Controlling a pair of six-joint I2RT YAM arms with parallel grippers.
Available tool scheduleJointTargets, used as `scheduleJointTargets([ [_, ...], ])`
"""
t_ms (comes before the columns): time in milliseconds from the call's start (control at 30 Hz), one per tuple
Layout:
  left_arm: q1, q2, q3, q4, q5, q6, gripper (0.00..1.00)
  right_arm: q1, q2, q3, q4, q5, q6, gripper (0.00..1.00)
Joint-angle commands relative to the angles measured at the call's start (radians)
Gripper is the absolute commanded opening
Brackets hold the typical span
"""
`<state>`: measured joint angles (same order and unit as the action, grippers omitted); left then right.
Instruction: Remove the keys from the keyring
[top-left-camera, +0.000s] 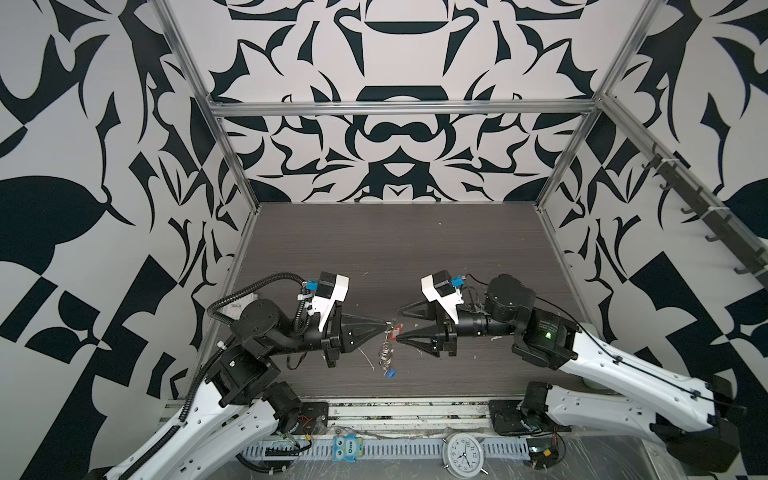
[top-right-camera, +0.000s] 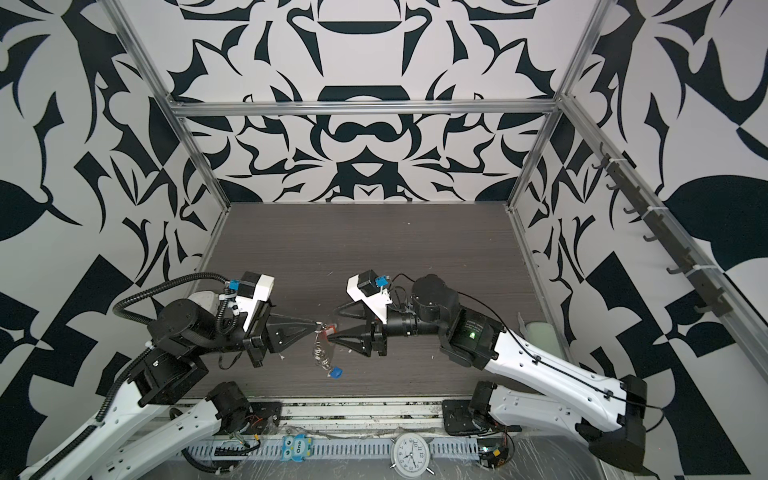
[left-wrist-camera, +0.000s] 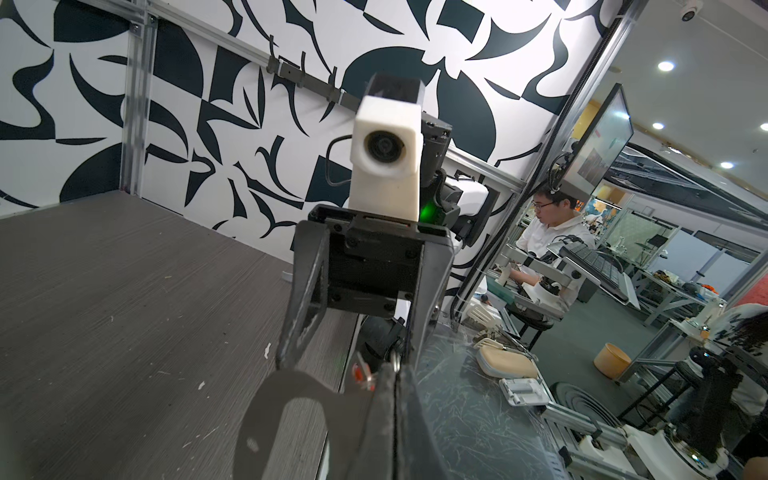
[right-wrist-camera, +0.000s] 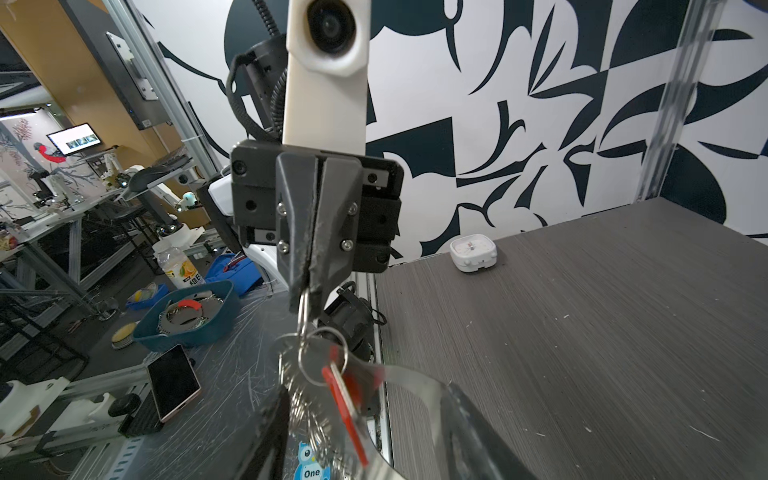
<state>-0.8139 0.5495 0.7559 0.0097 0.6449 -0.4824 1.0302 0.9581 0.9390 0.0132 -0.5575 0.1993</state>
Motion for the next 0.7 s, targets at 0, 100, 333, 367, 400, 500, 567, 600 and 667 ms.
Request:
scheduleJointTargets([
  [0,-0.004,-0.022,-0.019,0.073,0.001,-0.015,0.00,0.003,0.002,0.004,0.067,-0.046,-0.010,0.53],
  [100,-0.004,-0.028,-0.024,0.078,-0.013,-0.015,0.00,0.004,0.009,0.009,0.067,-0.057,-0.008,0.43],
  [333,-0.004,-0.027,-0.030,0.097,-0.041,-0.027,0.00,0.004,0.016,0.006,0.083,-0.068,0.003,0.01],
  [367,-0.004,-0.029,-0.033,0.103,-0.051,-0.032,0.00,0.004,0.016,0.004,0.083,-0.068,0.005,0.00],
  [400,-0.004,-0.031,-0.035,0.110,-0.064,-0.036,0.00,0.004,0.016,0.003,0.083,-0.068,0.006,0.00],
  [500,-0.004,-0.043,-0.047,0.139,-0.095,-0.046,0.00,0.004,0.017,-0.002,0.089,-0.060,0.017,0.00],
  [567,-0.004,-0.052,-0.061,0.162,-0.112,-0.053,0.00,0.004,0.016,-0.003,0.088,-0.054,0.020,0.00],
  [600,-0.004,-0.054,-0.067,0.177,-0.118,-0.056,0.00,0.004,0.016,0.001,0.083,-0.046,0.023,0.00],
  [667,-0.004,-0.058,-0.077,0.196,-0.128,-0.059,0.00,0.004,0.018,0.003,0.072,-0.036,0.022,0.00],
])
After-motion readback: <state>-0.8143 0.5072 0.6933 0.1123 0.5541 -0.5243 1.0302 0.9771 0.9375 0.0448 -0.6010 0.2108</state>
